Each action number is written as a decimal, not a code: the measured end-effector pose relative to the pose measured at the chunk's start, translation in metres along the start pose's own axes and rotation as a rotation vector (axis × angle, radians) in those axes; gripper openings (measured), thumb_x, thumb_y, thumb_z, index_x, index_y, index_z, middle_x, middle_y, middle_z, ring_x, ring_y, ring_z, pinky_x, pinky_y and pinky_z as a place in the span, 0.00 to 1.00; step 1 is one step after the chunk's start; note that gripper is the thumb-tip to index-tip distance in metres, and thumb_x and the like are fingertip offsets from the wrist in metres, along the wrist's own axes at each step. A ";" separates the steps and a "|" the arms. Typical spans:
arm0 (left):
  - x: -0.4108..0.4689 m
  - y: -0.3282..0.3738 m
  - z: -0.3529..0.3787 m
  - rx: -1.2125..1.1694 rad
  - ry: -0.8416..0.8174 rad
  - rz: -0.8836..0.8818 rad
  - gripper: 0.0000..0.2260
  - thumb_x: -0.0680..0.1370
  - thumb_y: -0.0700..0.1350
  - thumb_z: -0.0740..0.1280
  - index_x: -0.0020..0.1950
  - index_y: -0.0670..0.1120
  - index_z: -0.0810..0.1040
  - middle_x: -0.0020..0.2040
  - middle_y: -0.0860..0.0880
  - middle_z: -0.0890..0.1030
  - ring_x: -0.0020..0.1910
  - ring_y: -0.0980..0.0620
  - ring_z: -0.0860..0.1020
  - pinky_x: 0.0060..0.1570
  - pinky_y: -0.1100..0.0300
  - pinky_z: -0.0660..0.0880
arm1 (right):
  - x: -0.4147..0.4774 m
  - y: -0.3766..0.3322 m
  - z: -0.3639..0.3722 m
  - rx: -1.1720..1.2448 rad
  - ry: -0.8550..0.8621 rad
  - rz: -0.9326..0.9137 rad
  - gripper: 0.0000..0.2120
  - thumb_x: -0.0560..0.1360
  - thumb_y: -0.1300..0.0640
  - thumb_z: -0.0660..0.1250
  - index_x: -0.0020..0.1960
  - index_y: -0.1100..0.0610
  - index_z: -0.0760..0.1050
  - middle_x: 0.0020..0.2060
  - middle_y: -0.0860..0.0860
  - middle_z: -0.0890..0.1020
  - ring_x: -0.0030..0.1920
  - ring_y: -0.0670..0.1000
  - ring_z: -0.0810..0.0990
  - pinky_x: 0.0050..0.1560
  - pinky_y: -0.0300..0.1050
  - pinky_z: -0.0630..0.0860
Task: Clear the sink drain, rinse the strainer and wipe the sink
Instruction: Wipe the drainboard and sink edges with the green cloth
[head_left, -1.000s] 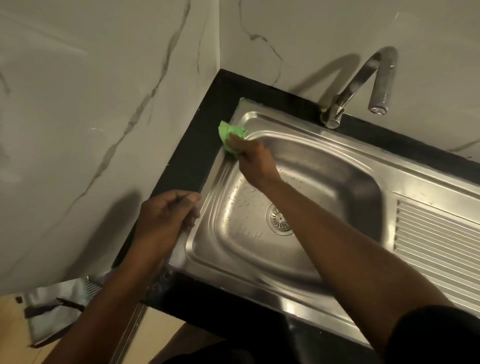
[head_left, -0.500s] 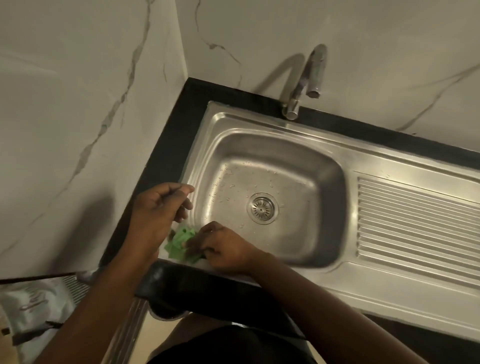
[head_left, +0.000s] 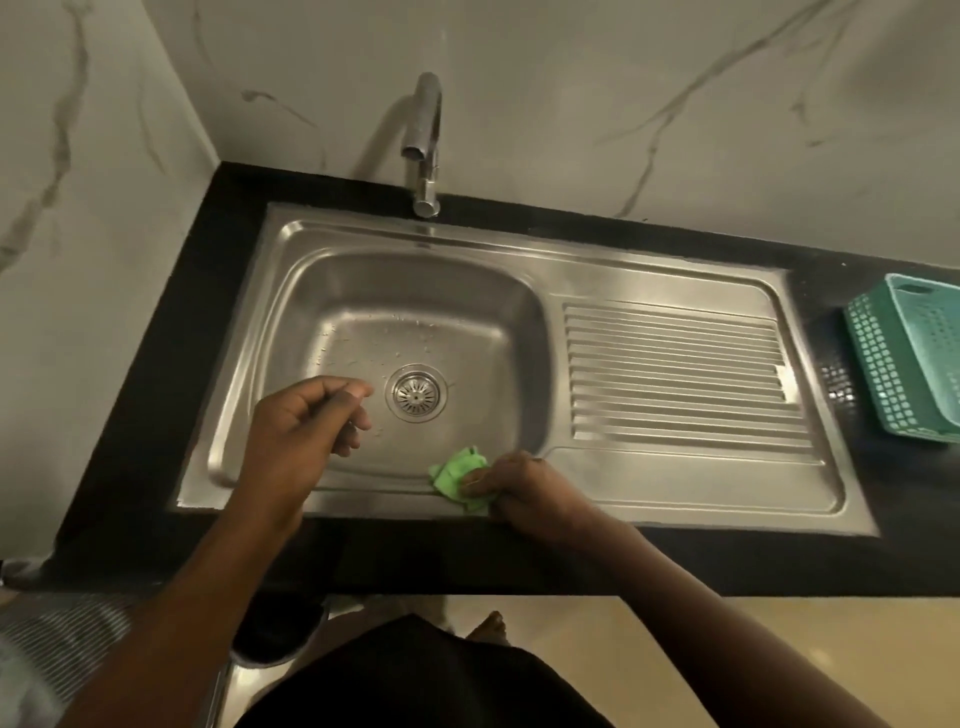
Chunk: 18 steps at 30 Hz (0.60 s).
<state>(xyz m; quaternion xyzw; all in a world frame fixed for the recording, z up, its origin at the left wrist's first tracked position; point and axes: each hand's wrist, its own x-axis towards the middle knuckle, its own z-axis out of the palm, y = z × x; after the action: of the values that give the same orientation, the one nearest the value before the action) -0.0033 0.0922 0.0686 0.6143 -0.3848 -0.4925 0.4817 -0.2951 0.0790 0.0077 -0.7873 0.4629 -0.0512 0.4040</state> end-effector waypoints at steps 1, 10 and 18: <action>-0.005 0.000 0.007 0.003 -0.018 0.000 0.08 0.82 0.44 0.70 0.50 0.54 0.89 0.37 0.48 0.86 0.34 0.54 0.80 0.36 0.62 0.79 | -0.009 0.006 -0.006 -0.032 0.012 0.013 0.22 0.74 0.68 0.71 0.64 0.52 0.85 0.62 0.51 0.86 0.62 0.45 0.81 0.66 0.24 0.67; -0.051 0.008 0.056 0.045 -0.089 0.002 0.09 0.83 0.44 0.70 0.49 0.53 0.89 0.38 0.46 0.86 0.35 0.51 0.81 0.39 0.55 0.79 | -0.086 0.029 -0.066 0.675 0.365 0.404 0.20 0.76 0.76 0.62 0.49 0.57 0.88 0.39 0.47 0.88 0.39 0.43 0.83 0.38 0.33 0.76; -0.090 -0.001 0.119 0.101 -0.224 -0.043 0.07 0.82 0.46 0.70 0.49 0.52 0.88 0.40 0.45 0.87 0.36 0.52 0.82 0.39 0.57 0.80 | -0.162 0.038 -0.078 1.406 0.470 0.377 0.19 0.82 0.68 0.59 0.70 0.65 0.77 0.65 0.65 0.81 0.62 0.62 0.81 0.58 0.53 0.79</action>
<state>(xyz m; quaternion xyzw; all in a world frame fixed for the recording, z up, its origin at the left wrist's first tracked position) -0.1392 0.1525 0.0827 0.5871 -0.4472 -0.5481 0.3936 -0.4483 0.1480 0.0815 -0.2209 0.5216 -0.4300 0.7030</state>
